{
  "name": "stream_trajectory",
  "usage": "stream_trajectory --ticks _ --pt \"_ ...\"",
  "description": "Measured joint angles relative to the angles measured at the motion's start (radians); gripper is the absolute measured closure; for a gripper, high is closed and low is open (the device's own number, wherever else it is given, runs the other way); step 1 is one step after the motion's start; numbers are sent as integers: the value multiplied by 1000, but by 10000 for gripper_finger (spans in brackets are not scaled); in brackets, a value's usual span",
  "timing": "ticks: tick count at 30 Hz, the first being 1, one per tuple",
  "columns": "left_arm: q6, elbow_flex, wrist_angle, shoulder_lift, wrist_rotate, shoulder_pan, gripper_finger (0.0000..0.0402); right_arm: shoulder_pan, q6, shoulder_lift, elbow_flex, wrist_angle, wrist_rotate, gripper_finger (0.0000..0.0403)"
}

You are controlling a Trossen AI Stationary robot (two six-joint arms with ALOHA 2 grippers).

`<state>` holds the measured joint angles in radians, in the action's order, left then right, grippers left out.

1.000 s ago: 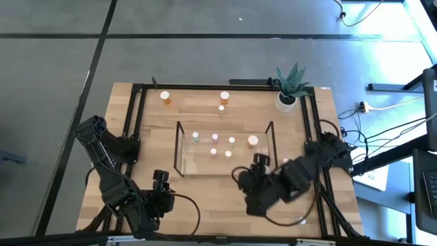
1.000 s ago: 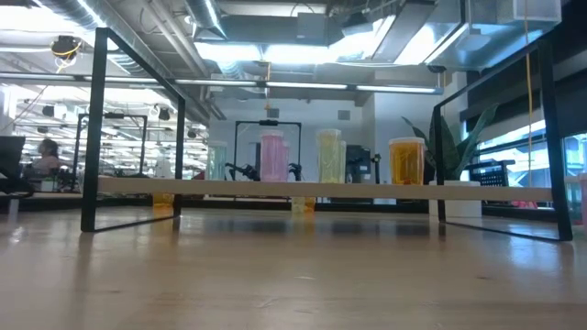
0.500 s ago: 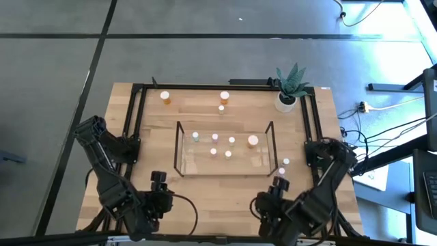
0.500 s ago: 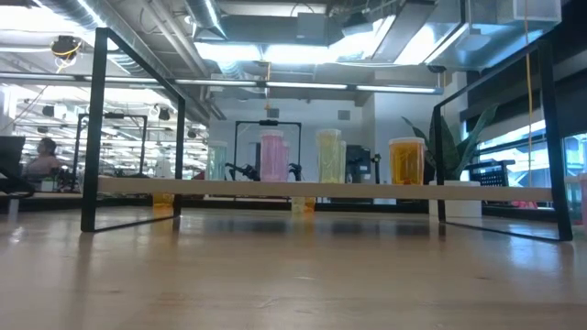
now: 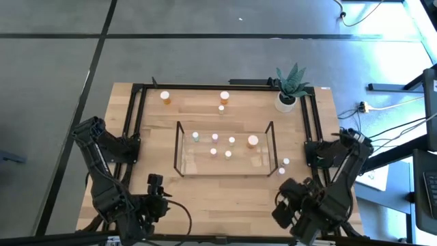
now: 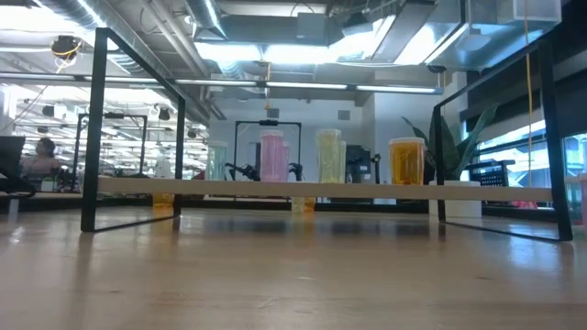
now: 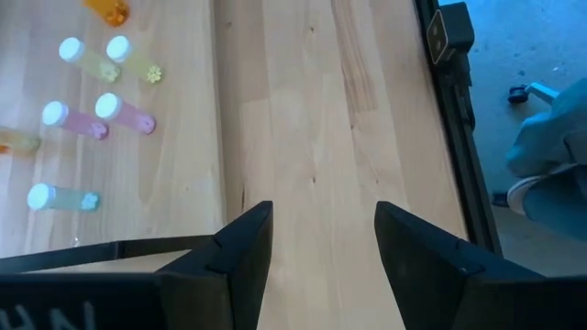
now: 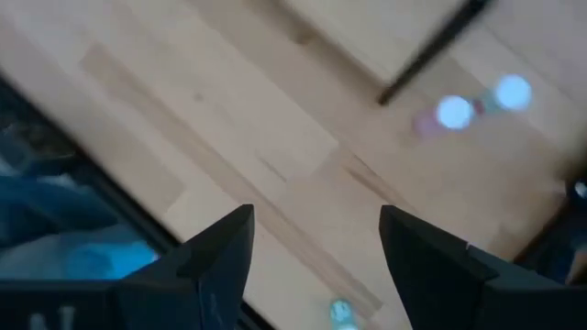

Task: Pick and place medicine bottles onto shelf by color
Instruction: Put the pink pill bottle on the shelf aligned with the other pink pill bottles

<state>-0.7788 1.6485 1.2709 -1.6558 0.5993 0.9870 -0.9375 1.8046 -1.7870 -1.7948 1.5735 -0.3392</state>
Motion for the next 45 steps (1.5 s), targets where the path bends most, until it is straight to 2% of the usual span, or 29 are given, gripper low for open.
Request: stream_trajectory --ticks 4,7,9,19,24,33,36,41,45 --pt "0 0 0 0 17 3 216 2 114 58 106 -1 65 166" --pt "0 0 -4 0 18 3 216 1 159 83 168 0 145 166" --pt "0 0 -5 0 18 3 216 0 179 84 192 -2 160 166" --pt "0 0 -8 -1 19 2 216 1 182 84 231 -48 157 166" --pt "0 0 -8 -1 26 2 216 2 253 82 231 -56 251 166" --pt "0 0 -8 -1 49 2 216 48 417 80 248 -6 77 166" --pt "3 0 -8 -1 50 2 216 85 379 81 291 -3 80 166" --pt "3 0 -8 -1 50 2 216 113 181 81 347 -5 170 166" --pt "4 0 -7 -1 51 2 216 111 13 81 356 -20 92 166"
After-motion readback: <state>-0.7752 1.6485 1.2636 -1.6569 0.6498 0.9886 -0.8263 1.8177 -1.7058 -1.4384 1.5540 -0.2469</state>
